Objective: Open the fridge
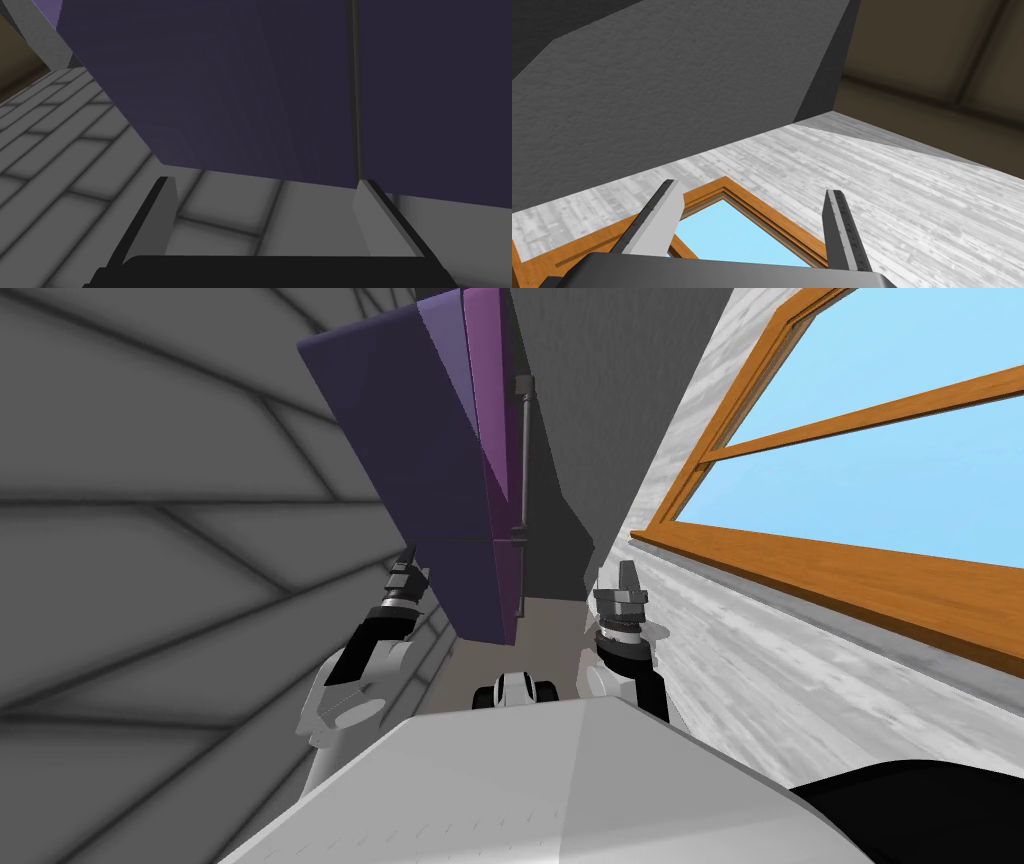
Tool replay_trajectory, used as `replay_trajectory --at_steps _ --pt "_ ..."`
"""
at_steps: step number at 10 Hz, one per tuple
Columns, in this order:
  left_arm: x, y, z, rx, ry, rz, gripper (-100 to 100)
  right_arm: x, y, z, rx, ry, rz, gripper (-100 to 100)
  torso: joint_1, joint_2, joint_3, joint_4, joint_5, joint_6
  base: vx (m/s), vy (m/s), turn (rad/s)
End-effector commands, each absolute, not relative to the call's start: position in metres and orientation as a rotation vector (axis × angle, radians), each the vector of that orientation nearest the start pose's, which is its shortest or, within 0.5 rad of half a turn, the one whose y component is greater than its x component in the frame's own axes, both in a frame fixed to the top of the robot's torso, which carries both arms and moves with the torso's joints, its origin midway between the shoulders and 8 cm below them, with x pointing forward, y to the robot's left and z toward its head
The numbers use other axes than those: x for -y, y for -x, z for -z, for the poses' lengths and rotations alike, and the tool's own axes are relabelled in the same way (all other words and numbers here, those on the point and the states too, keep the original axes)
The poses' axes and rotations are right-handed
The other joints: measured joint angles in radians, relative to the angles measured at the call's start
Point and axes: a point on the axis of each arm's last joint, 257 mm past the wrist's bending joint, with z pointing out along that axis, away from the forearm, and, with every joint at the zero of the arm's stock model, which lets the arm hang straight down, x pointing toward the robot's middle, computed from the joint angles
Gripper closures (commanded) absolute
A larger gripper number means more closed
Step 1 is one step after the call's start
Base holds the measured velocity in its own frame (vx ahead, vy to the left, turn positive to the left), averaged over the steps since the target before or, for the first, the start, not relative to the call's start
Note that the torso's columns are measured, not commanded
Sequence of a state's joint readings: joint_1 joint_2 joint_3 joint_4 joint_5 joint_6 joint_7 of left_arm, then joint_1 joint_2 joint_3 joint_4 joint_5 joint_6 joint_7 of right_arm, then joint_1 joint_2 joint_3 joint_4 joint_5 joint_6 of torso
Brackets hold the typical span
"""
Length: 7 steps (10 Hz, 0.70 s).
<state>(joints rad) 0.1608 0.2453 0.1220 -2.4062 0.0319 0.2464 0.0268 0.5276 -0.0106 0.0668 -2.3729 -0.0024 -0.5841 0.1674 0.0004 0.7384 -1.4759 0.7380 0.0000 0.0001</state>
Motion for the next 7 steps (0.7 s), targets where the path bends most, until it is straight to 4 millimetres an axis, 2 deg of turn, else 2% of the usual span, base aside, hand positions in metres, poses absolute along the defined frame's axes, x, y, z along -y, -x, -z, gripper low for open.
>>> replay_trajectory --at_steps 1,2,3,4,6,7 --pt "-0.287 -0.443 -0.061 -0.97 0.772 1.158 -100 0.255 -0.309 -0.07 -0.543 -0.485 -1.235 0 0.003 0.003 0.002 0.001 0.001 0.0 0.074 -0.063 0.079" --pt "-0.289 -0.446 -0.054 -0.987 0.795 1.147 -100 0.255 -0.309 -0.07 -0.543 -0.485 -1.235 0 0.001 0.001 0.001 0.001 0.001 0.0 0.078 -0.07 0.049" --pt "-0.287 -0.449 -0.06 -0.989 0.793 1.147 -100 0.255 -0.309 -0.07 -0.543 -0.485 -1.235 0 -0.001 0.0 0.0 0.0 0.0 0.0 0.098 -0.104 0.08" --pt "-0.289 -0.452 -0.054 -1.007 0.816 1.135 -100 0.255 -0.309 -0.07 -0.543 -0.485 -1.235 0 -0.003 -0.002 -0.001 0.0 -0.001 0.0 0.095 -0.1 0.059" --pt "-0.288 -0.457 -0.056 -1.02 0.829 1.13 -100 0.254 -0.309 -0.07 -0.543 -0.485 -1.235 0 0.002 0.002 0.001 0.0 0.001 0.0 0.054 -0.052 0.044" --pt "-0.29 -0.459 -0.05 -1.036 0.85 1.119 -100 0.255 -0.309 -0.07 -0.543 -0.485 -1.235 0 0.001 0.0 0.001 0.0 0.001 0.0 0.075 -0.077 0.056"
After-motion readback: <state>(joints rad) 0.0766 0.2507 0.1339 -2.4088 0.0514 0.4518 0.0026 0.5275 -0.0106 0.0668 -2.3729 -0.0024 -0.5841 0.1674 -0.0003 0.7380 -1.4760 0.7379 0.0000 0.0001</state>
